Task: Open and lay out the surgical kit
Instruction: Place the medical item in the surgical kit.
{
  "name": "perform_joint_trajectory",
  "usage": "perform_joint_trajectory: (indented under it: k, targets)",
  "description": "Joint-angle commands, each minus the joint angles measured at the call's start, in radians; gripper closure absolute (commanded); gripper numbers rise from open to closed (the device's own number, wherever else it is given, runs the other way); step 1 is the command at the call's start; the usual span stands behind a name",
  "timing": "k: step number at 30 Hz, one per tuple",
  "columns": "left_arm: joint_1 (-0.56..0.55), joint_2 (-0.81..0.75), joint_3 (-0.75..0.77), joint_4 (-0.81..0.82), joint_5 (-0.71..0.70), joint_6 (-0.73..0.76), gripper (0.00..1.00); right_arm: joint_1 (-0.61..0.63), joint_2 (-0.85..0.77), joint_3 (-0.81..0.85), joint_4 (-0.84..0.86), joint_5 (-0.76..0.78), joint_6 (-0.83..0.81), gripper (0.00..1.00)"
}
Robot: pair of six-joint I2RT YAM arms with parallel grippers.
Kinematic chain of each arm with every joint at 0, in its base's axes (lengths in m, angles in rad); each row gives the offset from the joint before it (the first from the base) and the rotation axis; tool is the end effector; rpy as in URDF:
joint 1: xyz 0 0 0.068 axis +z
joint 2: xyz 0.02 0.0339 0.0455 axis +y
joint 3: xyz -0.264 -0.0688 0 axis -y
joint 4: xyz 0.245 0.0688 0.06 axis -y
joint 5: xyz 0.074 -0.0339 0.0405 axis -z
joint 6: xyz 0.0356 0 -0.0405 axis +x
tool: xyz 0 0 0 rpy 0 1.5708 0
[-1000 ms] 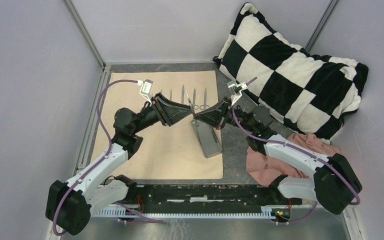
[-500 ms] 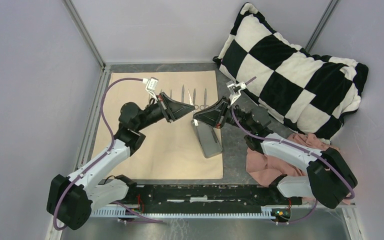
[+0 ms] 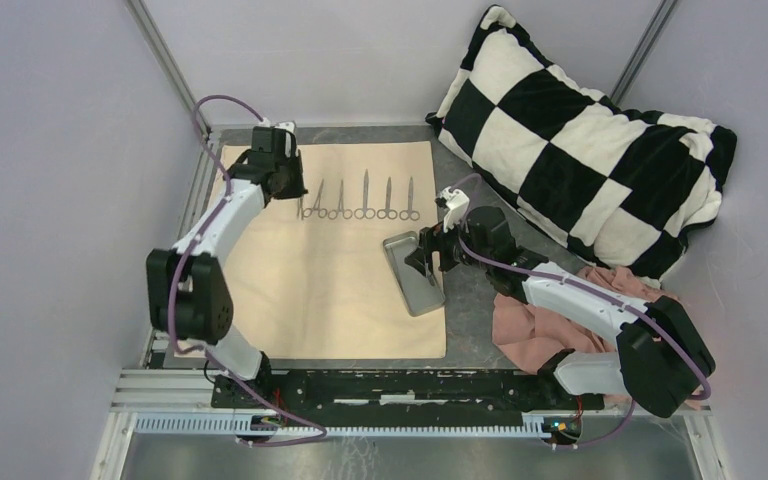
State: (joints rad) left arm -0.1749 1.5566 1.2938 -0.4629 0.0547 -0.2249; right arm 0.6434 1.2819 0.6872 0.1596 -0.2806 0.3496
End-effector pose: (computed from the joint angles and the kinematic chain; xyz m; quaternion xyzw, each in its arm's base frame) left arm 0.3447 -0.0629 0.2991 -0.0116 0.9117 -0.1058 0.3968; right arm 0.2177 0.1755 0.2334 -0.1966 0.8148 0.3573 0.4121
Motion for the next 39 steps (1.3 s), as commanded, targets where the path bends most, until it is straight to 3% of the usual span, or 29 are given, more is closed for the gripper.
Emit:
perform_joint_trajectory:
  k: [1,6,13,33,39]
  targets:
    - [0.042,0.187,0.153,-0.181,-0.289,0.189,0.98,-0.008,-0.022,-0.009,-0.059,0.065,-0.111,0.18]
    - [0.067,0.403,0.344,-0.214,-0.298,0.195,0.98,-0.019,-0.012,-0.014,-0.06,0.063,-0.133,0.18]
    - [0.093,0.582,0.515,-0.272,-0.288,0.216,0.98,-0.019,-0.017,-0.027,-0.057,0.067,-0.143,0.18]
    - [0.111,0.676,0.531,-0.241,-0.221,0.219,0.93,-0.024,-0.009,-0.017,-0.055,0.053,-0.143,0.2]
    - [0.112,0.68,0.524,-0.234,-0.226,0.219,0.84,-0.026,-0.007,-0.02,-0.048,0.041,-0.138,0.2]
